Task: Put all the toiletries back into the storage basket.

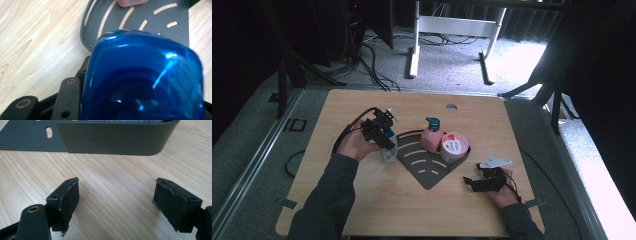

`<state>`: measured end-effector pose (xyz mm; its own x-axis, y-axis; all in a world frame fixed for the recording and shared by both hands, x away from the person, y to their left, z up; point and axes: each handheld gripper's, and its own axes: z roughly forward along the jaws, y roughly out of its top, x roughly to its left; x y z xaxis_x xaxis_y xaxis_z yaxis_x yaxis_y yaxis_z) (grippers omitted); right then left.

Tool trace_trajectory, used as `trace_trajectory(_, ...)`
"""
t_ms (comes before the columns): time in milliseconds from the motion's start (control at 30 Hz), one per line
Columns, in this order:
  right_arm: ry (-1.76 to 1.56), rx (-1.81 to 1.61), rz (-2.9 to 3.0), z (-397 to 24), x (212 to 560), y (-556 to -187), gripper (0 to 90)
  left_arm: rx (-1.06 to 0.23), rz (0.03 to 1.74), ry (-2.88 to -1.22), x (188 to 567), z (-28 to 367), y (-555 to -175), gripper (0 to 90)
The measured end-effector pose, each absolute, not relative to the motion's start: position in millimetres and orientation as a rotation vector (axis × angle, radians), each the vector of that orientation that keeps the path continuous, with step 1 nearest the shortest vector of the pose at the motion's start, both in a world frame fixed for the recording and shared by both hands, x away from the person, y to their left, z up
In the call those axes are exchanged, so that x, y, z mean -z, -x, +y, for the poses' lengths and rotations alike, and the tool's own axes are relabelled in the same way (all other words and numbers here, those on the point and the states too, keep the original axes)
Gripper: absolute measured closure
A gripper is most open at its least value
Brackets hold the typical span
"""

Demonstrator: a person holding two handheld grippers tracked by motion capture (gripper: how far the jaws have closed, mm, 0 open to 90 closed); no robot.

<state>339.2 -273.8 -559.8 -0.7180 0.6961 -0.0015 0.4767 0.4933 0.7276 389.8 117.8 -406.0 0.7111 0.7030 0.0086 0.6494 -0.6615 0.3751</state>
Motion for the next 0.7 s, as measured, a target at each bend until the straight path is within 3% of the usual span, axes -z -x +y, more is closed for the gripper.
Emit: trace_trajectory(700,-0.99,-1.055,2.446,-273.8,559.8,-339.2,20.4,-0.245,1.061,-2.535,399.5,106.7,-399.7,55.2)
